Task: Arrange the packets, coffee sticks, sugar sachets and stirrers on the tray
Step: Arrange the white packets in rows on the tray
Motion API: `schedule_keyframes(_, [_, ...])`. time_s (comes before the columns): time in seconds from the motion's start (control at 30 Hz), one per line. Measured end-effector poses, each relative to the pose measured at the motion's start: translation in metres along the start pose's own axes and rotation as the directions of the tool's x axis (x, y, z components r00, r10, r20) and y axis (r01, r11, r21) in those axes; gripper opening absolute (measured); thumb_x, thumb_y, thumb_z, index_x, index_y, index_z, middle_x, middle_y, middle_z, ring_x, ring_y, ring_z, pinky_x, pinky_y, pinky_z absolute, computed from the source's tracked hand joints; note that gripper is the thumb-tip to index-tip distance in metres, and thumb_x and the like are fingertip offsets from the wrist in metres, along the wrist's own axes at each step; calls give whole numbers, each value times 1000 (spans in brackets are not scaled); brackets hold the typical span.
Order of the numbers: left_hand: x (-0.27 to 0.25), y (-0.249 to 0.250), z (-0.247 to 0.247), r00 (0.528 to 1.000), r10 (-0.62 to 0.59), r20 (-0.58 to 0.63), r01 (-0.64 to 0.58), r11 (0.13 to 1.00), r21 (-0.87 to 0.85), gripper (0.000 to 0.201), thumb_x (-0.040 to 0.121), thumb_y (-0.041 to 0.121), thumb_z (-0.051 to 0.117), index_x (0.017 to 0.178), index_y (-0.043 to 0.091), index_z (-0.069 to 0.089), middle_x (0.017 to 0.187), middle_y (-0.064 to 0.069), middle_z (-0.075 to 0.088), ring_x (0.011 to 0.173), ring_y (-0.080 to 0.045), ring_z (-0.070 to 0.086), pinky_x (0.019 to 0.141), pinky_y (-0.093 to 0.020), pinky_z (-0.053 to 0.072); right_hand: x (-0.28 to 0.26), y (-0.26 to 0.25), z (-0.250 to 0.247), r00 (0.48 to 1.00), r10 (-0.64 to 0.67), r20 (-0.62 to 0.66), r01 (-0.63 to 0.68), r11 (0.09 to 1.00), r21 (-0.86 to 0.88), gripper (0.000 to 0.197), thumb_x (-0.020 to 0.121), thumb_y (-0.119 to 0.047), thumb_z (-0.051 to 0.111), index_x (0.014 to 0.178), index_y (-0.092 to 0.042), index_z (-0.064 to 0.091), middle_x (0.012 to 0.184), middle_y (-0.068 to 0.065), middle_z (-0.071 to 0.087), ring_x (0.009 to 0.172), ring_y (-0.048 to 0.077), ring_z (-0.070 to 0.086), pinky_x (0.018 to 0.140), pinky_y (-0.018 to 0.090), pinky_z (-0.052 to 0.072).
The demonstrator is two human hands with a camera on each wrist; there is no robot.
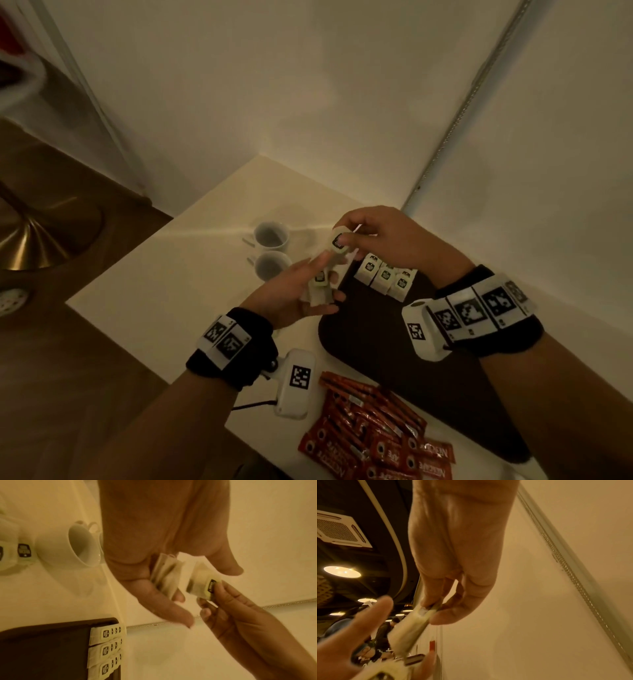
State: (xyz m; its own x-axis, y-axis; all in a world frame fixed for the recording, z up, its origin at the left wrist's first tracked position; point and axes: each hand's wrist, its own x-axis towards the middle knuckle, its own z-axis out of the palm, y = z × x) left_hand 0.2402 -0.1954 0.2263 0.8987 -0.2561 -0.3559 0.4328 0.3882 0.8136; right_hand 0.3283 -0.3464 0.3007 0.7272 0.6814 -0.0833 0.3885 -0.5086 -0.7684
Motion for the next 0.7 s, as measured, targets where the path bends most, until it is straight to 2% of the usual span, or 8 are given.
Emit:
schedule_keyframes(0.07, [7, -4, 2, 995, 48, -93, -56, 995, -88, 47, 74, 51, 59, 110, 21, 59, 85, 4, 56, 73, -10, 62, 65, -28, 54, -4, -6, -12, 999, -33, -41, 27, 990, -137, 12, 89, -15, 62, 100, -16, 68, 93, 2, 66, 78, 15, 62, 64, 22, 52])
schedule_keyframes(0.13, [13, -5, 6, 981, 131, -144, -149, 982, -116, 41, 77, 45, 60, 110, 21, 59, 93, 2, 57, 73, -7, 63, 62, -25, 53, -8, -13, -21, 996, -53, -65, 37, 973, -227, 12, 83, -21, 69, 95, -20, 69, 85, -5, 66, 74, 9, 61, 66, 21, 49])
schedule_keyframes(0.23, [16, -1, 17, 965, 213, -155, -233, 964, -126, 20, 86, 30, 58, 103, 18, 60, 94, 2, 66, 77, -6, 67, 59, -22, 53, -10, -22, -27, 990, -85, -113, 50, 959, -278, 13, 77, -27, 75, 80, -22, 64, 73, -9, 64, 68, 9, 61, 66, 23, 48])
schedule_keyframes(0.33, [17, 4, 26, 954, 263, -141, -281, 952, -124, 15, 82, 27, 60, 96, 22, 62, 91, 4, 72, 83, -8, 69, 58, -22, 53, -11, -28, -30, 982, -131, -133, 80, 941, -329, 17, 77, -31, 76, 72, -23, 61, 71, -12, 60, 62, 6, 58, 61, 15, 43])
schedule_keyframes(0.43, [19, 7, 31, 951, 274, -144, -295, 942, -157, 23, 80, 30, 59, 103, 26, 63, 102, -3, 70, 96, -14, 68, 57, -24, 52, -12, -30, -31, 974, -182, -136, 122, 923, -364, 20, 77, -31, 75, 70, -22, 59, 70, -11, 57, 64, 6, 54, 59, 12, 39])
schedule_keyframes(0.53, [20, 9, 33, 953, 275, -127, -296, 936, -192, 22, 80, 31, 57, 100, 22, 62, 107, -13, 64, 102, -23, 64, 55, -24, 51, -14, -29, -33, 971, -202, -129, 138, 912, -387, 23, 79, -35, 73, 69, -22, 57, 67, -11, 53, 62, 1, 49, 57, 10, 36])
schedule_keyframes(0.63, [21, 14, 32, 963, 263, -61, -270, 937, -220, 22, 86, 29, 57, 105, 19, 59, 105, -10, 64, 101, -24, 63, 53, -24, 51, -16, -29, -34, 971, -203, -125, 145, 919, -367, 28, 82, -36, 70, 67, -15, 56, 62, -9, 50, 59, 1, 47, 58, 10, 36])
schedule_keyframes(0.7, [18, 17, 32, 969, 244, 39, -225, 938, -264, 25, 85, 27, 56, 107, 15, 57, 99, -6, 67, 94, -22, 66, 52, -25, 51, -16, -29, -36, 977, -175, -125, 124, 934, -334, 32, 84, -35, 67, 64, -12, 57, 57, -9, 49, 53, 2, 46, 55, 12, 35])
